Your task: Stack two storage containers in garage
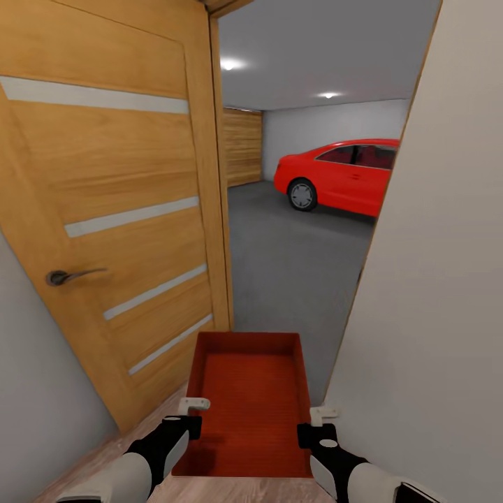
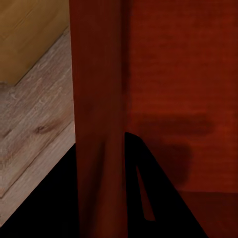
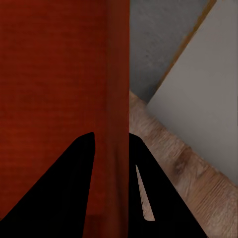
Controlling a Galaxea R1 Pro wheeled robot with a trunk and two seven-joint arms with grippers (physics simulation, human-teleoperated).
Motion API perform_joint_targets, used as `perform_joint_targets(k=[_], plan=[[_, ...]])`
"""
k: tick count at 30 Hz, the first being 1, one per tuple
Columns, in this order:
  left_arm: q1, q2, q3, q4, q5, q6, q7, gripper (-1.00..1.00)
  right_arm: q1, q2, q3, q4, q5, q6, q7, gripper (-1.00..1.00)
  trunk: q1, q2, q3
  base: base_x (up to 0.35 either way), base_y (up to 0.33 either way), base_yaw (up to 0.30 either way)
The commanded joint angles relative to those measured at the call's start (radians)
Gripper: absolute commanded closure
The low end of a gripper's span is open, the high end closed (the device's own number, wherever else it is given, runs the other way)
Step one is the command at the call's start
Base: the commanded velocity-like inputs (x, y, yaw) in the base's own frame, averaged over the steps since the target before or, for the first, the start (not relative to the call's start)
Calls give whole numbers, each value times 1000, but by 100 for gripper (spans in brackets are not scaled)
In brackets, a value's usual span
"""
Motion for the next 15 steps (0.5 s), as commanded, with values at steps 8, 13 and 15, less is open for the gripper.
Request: perform_joint_targets(k=[8,13,15], plan=[[1,0,-32,4,16,5,-8,100,-1,0,0,1,-8,-6,-28,100,1,-1,-2,236,214,-18],[1,0,-32,3,16,5,-7,100,-1,0,0,1,-8,-6,-28,100,1,-1,-2,49,38,-217],[1,0,-32,4,16,5,-7,100,-1,0,0,1,-8,-6,-28,100,1,-1,-2,7,5,-248]])
